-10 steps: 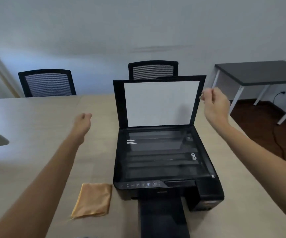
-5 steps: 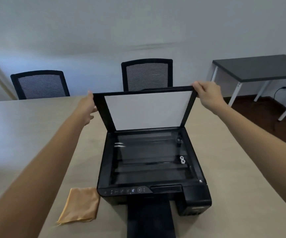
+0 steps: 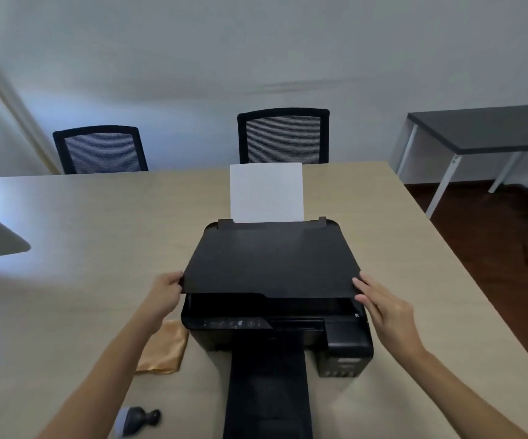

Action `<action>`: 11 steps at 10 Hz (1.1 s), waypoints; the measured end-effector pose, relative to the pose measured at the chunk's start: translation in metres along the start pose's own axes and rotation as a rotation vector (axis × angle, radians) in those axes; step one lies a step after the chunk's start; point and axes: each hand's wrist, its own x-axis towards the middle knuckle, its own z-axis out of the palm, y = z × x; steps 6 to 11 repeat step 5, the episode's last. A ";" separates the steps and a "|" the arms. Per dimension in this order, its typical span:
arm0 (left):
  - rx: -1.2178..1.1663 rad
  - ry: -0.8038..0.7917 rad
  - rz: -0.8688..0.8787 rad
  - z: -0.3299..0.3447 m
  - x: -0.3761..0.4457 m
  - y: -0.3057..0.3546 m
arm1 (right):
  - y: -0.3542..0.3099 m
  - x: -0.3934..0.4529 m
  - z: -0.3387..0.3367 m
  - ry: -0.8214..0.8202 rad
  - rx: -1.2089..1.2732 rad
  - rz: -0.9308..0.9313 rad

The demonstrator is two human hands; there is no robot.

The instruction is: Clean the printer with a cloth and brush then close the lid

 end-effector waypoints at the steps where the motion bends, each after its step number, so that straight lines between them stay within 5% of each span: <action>1: 0.183 0.040 0.080 0.014 0.000 -0.020 | 0.009 -0.009 0.009 -0.047 -0.038 -0.017; 2: 0.593 0.071 0.004 0.024 -0.003 -0.038 | 0.013 -0.019 0.013 -0.162 -0.178 -0.050; 3: 0.687 0.084 -0.011 0.030 -0.009 -0.048 | 0.014 -0.022 0.011 -0.266 -0.353 0.000; 4: 0.586 0.046 -0.059 0.021 -0.014 -0.038 | -0.002 -0.016 0.003 -0.388 -0.412 0.148; 11: 0.544 0.057 0.022 0.019 -0.027 -0.049 | -0.028 -0.004 -0.021 -0.341 -0.313 0.159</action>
